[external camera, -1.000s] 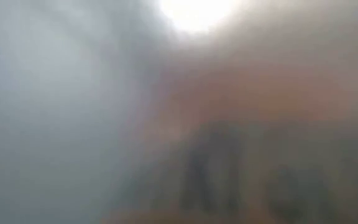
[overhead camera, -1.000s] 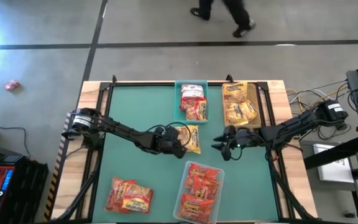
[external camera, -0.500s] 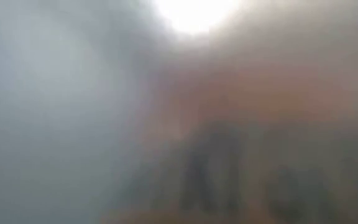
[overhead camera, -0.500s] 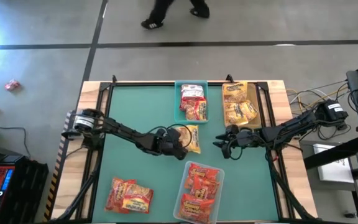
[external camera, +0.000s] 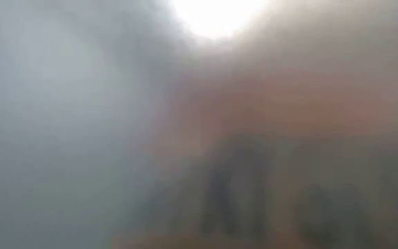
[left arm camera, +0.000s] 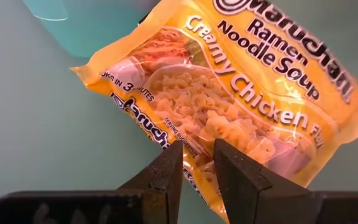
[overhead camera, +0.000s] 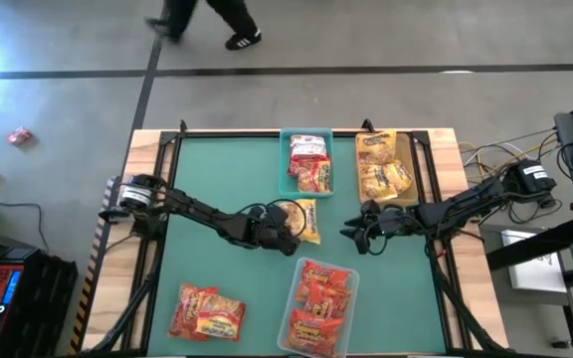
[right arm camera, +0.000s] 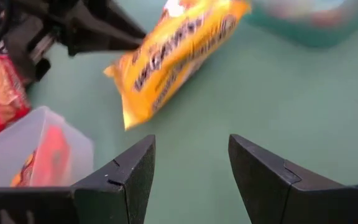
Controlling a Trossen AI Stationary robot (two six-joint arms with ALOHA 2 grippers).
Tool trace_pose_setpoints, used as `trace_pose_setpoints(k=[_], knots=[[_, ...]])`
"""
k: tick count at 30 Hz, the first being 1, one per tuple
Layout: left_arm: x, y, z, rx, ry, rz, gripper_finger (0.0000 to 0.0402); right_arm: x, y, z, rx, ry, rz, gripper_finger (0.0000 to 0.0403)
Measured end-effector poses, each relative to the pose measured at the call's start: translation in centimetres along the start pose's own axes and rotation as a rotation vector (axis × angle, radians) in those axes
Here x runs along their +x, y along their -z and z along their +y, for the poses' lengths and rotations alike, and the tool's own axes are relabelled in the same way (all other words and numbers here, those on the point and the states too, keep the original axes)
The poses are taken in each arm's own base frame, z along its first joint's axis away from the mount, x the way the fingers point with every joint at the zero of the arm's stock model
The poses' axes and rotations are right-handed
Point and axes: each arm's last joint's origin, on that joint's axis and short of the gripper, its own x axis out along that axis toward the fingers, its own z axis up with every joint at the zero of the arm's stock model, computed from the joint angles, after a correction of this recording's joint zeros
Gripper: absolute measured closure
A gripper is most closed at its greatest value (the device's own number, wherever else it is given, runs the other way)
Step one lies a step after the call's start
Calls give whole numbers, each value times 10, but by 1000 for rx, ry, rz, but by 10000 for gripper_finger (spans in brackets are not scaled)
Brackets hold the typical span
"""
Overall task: Sort Maruchan noodles
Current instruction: Put the yellow noodle pack into the transparent orange bin
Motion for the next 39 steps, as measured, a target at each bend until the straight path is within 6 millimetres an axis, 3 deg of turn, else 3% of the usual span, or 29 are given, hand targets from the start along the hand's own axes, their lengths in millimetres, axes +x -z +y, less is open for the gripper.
trace_pose_setpoints(k=[8, 14, 20, 25, 39], knots=[[0, 3, 1, 14, -10, 18, 326, 10, 2, 4, 49, -49, 36, 206], [-1, 5, 3, 29, -26, 34, 326, 34, -2, 14, -13, -30, 43, 164], [-1, 6, 3, 36, -32, 37, 326, 53, -11, 11, -8, 28, 37, 123], [-1, 6, 3, 46, -39, 28, 326, 64, -23, 14, 32, -42, -51, 106], [0, 7, 6, 72, -68, 13, 326, 99, -41, 12, 86, -56, -111, 99]])
